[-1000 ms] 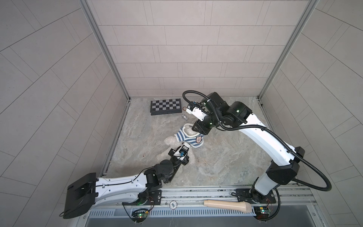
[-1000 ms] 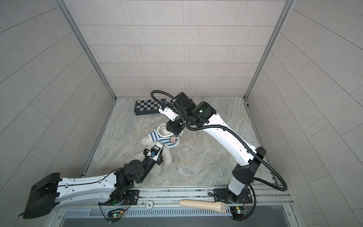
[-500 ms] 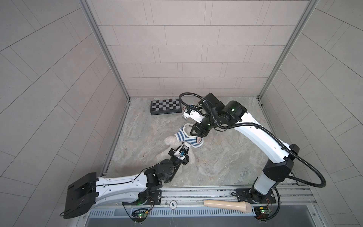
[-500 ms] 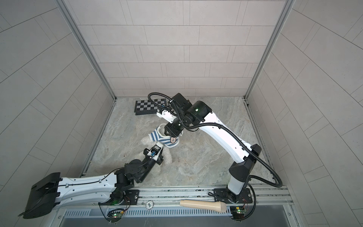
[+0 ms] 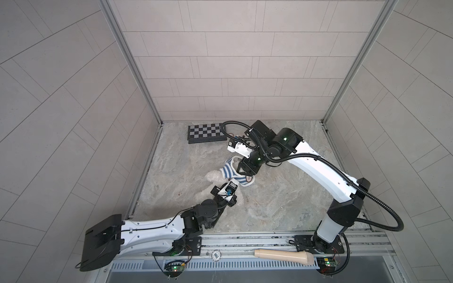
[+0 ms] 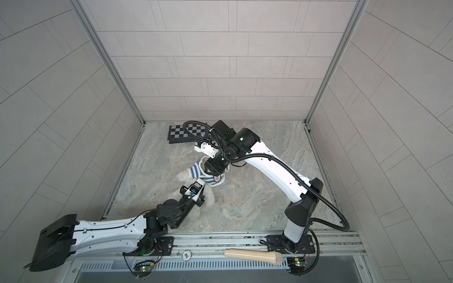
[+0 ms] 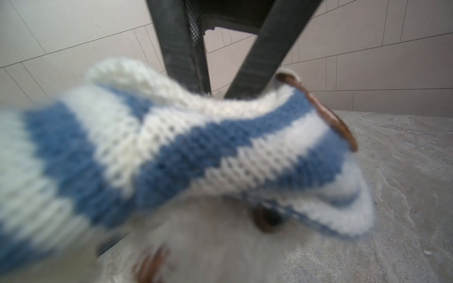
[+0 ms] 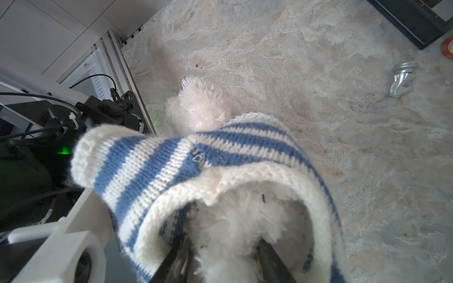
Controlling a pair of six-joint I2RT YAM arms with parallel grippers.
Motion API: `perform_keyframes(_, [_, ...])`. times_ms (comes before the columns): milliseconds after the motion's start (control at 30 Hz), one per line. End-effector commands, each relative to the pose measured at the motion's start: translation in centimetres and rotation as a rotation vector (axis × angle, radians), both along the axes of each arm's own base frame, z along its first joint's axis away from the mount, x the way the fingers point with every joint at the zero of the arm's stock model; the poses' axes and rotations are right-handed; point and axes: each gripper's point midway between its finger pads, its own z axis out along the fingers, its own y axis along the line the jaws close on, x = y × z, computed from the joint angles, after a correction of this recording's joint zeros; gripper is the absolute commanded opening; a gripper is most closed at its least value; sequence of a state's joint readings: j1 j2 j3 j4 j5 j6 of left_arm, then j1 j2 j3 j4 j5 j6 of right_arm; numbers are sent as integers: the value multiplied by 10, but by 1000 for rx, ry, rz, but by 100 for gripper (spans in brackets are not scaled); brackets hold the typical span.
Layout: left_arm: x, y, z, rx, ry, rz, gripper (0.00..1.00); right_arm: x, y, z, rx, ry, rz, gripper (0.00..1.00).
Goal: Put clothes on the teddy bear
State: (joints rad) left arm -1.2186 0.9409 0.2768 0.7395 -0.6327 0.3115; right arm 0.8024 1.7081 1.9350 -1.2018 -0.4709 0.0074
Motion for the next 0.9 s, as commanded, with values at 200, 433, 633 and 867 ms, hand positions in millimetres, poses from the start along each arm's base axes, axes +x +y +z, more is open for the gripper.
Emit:
perform_keyframes(200, [1,1,29,-100,-34,13,0,-17,8,-13,1,68,55,38])
perform_keyframes(433, [2,4,28,-106,-31,25,0,-27,10,-15,-13,83,89,22])
perform_keyframes(633, [4,7,26,-113,-26,49,0,-45,11,-12,-8,77,147,15])
perform_keyframes(867, [4,9,25,-119,-22,55,0,-52,8,-16,-33,72,159,14])
